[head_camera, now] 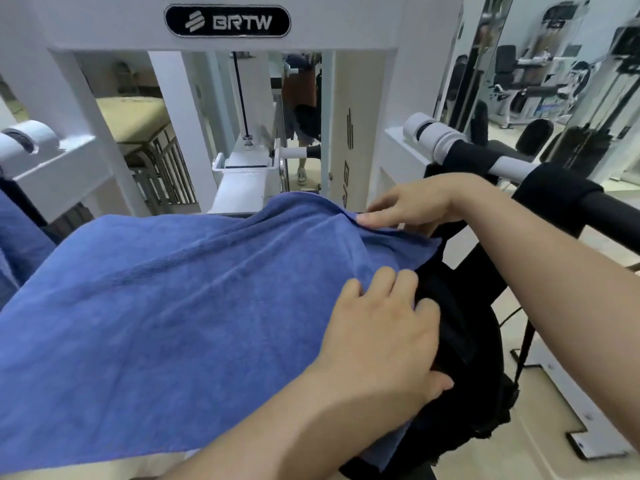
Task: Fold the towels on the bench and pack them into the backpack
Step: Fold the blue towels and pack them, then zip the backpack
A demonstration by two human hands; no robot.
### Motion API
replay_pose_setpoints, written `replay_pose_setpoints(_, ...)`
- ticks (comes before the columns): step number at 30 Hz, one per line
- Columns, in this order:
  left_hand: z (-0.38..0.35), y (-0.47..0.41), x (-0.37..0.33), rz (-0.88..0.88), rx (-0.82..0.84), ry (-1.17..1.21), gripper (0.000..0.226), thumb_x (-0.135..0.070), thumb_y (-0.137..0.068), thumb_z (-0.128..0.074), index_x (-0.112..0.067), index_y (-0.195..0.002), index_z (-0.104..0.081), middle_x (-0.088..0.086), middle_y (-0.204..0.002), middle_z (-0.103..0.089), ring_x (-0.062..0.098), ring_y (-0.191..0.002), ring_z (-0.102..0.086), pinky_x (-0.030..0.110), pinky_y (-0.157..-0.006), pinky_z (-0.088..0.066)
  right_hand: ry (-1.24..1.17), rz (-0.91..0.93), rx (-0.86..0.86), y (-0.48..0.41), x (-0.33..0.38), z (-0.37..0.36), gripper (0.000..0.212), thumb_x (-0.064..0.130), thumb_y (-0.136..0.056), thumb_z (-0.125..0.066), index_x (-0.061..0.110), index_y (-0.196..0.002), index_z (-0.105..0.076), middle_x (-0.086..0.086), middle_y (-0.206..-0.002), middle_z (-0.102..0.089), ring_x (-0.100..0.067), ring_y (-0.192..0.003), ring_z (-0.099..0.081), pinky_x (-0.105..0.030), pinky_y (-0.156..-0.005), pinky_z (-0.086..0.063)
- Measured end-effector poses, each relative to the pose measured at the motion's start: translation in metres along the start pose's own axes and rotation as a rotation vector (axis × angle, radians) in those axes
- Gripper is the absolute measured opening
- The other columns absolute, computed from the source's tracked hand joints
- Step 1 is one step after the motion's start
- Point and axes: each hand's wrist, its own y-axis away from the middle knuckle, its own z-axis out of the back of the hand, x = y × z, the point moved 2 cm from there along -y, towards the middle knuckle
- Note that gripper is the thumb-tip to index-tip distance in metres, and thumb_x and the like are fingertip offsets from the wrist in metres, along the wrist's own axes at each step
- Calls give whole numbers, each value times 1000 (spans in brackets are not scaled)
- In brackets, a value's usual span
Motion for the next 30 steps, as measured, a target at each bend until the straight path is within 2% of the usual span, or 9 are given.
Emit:
replay_pose_setpoints(3,-8,5,-6,67,22,-56,45,-54,-56,-70,-18,-70,-45,4,-72,-47,20,-69,-28,34,-65,-20,230,23,45,9,1,-7,98,63,-65,-74,31,-147,-31,5,-127,-52,-17,-108,-54,-35,-95,-48)
replay_pose_setpoints(6,-9,1,-17,100,128,-53,27,-32,-50,-67,-20,-68,-50,0,-56,-47,19,-54,-23,28,-52,-17,380,61,-119,9,-3,-3,68,34,-84,-71,27,-143,-38,1,-128,-56,-18,-101,-55,-31,-89,-46)
replay_pose_setpoints(8,-3,-2,-15,142,102,-67,20,-17,-53,-59,-20,-72,-52,-2,-54,-49,19,-46,-27,25,-44,-10,163,125,-208,6,-14,6,42,21,-88,-65,23,-129,-57,-2,-118,-66,-20,-96,-63,-34,-88,-51)
replay_pose_setpoints(11,-5,-7,-5,65,-18,283,24,-11,-76,-57,-23,-96,-60,-3,-75,-54,18,-59,-49,32,-51,-39,-344,161,-219,1,-37,9,21,8,-91,-59,12,-109,-70,-11,-103,-73,-22,-91,-68,-40,-91,-53)
replay_pose_setpoints(15,7,-18,-9,273,-116,1102,37,5,-83,-50,-27,-82,-70,-14,-79,-56,0,-55,-49,17,-62,-43,-795,116,-355,-8,-54,1,19,-2,-84,-54,9,-86,-69,-9,-77,-64,-19,-71,-58,-31,-69,-51)
replay_pose_setpoints(18,6,-22,-19,434,7,1263,47,9,-77,-42,-29,-85,-69,-13,-54,-51,10,-46,-37,23,-54,-37,-1116,131,-305,-12,-59,-4,20,-3,-78,-43,10,-69,-55,-4,-63,-51,-16,-59,-50,-22,-54,-46)
replay_pose_setpoints(22,11,-15,-7,552,11,1317,60,12,-71,-37,-30,-91,-74,7,-68,-49,22,-58,-32,31,-57,-29,-1270,194,-198,-14,-48,-6,20,1,-74,-42,12,-61,-53,-1,-60,-47,-15,-57,-46,-24,-59,-42)
replay_pose_setpoints(25,36,0,22,627,-93,1362,60,15,-71,-34,-23,-89,-77,14,-82,-67,23,-66,-47,33,-66,-42,-1320,246,-197,-16,-20,1,26,8,-76,-48,13,-55,-63,1,-60,-54,-13,-55,-50,-23,-62,-42)
replay_pose_setpoints(30,92,60,94,728,-290,1369,61,24,-77,-34,-15,-99,-75,16,-95,-74,28,-86,-70,41,-83,-54,-1064,388,-123,-26,88,1,40,10,-86,-38,6,-65,-72,-5,-62,-62,-14,-52,-52,-20,-46,-40)
